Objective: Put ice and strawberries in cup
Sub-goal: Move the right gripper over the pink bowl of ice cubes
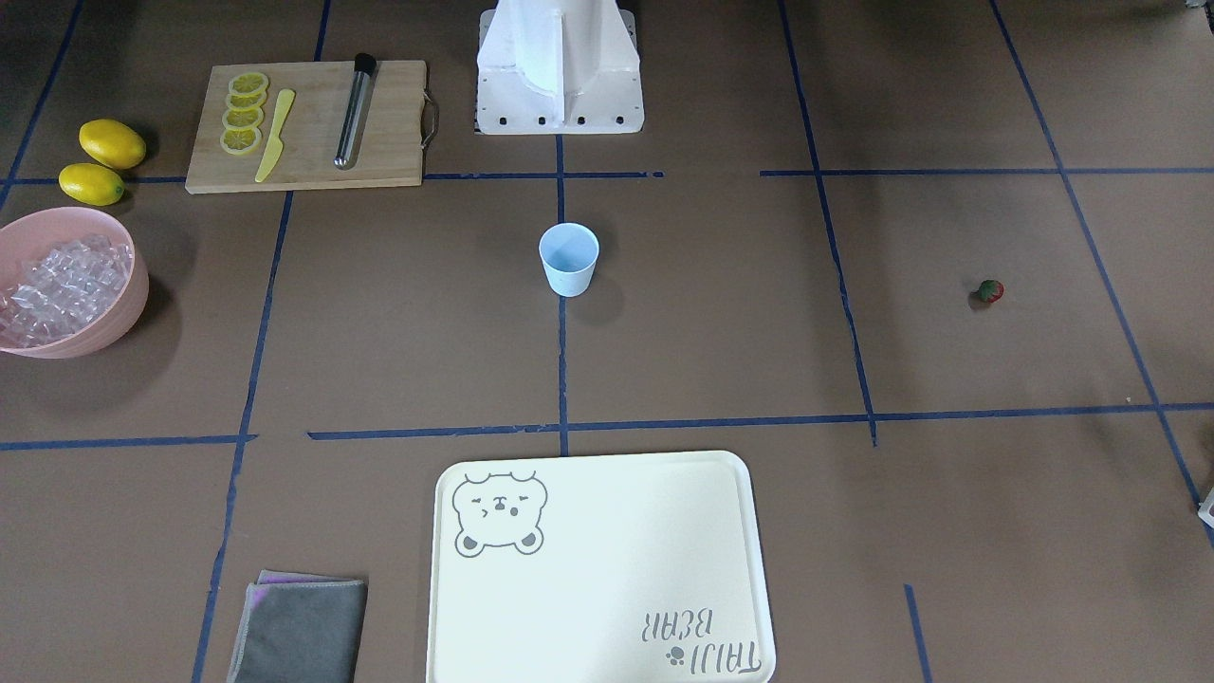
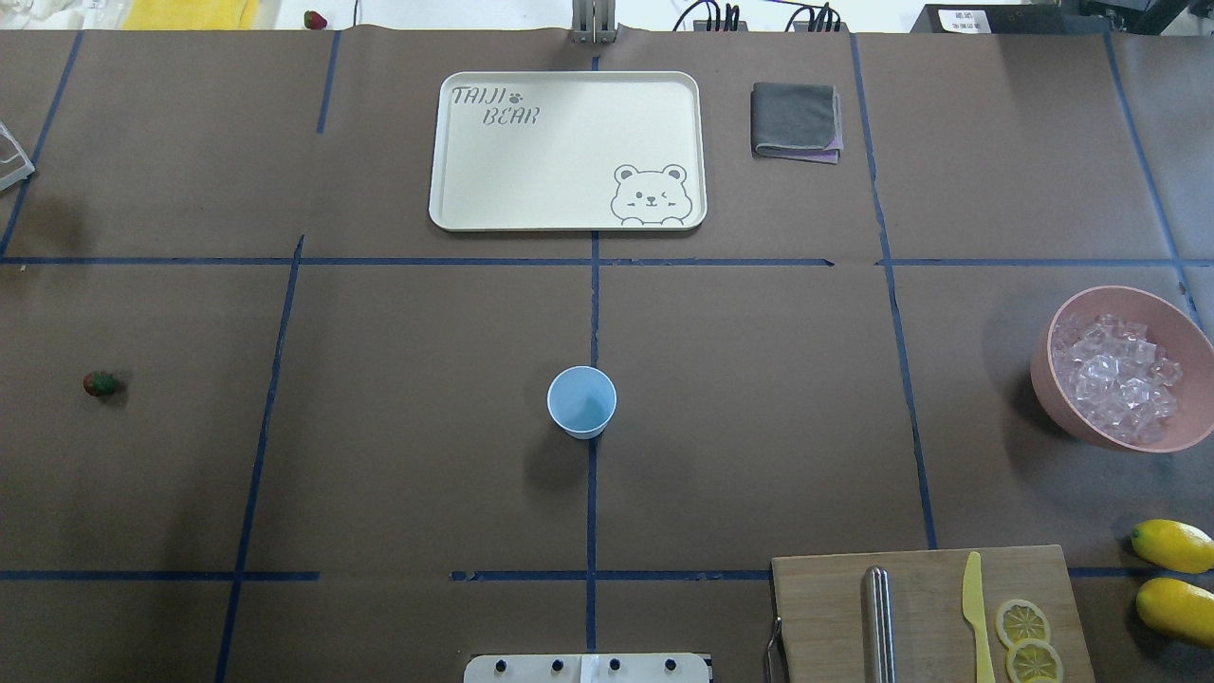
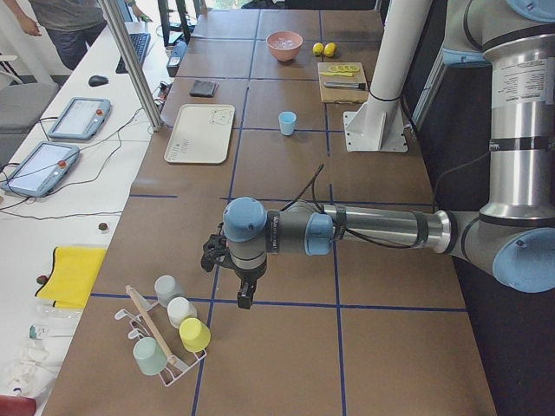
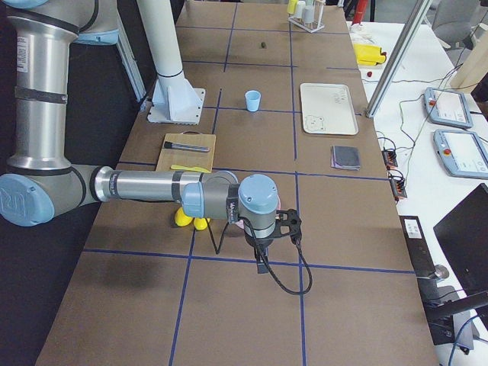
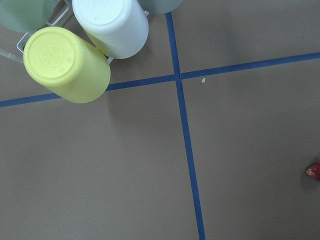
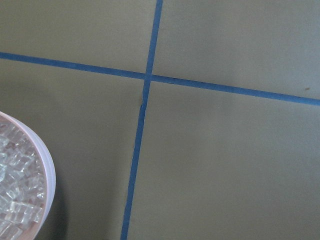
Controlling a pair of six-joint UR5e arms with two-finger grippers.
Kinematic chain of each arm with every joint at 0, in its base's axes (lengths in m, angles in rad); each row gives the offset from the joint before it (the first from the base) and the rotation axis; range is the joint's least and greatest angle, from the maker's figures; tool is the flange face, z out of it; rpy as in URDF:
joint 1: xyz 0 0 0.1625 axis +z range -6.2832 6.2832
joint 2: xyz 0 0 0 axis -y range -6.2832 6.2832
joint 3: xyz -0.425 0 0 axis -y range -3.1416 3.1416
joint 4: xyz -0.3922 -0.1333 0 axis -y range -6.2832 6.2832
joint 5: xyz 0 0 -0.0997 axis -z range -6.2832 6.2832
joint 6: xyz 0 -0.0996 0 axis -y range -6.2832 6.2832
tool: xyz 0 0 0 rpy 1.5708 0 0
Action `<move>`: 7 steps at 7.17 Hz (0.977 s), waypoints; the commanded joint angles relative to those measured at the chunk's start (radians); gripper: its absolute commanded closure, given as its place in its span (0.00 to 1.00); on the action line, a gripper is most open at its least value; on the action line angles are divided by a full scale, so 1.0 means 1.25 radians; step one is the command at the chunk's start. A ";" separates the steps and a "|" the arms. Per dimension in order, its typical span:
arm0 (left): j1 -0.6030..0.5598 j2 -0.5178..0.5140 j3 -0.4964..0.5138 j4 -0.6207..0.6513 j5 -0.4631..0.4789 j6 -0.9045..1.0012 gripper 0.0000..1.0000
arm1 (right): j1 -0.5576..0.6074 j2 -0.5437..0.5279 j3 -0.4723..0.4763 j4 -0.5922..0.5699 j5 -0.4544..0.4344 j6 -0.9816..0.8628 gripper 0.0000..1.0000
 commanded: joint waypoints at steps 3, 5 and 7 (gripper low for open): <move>0.000 0.000 0.001 -0.009 0.000 -0.002 0.00 | -0.002 -0.001 0.002 0.004 0.016 0.005 0.00; 0.000 0.000 -0.002 -0.009 -0.001 -0.002 0.00 | -0.010 -0.006 0.005 0.043 0.043 0.063 0.00; 0.000 -0.001 -0.002 -0.009 -0.001 -0.002 0.00 | -0.109 0.022 0.016 0.104 0.043 0.140 0.00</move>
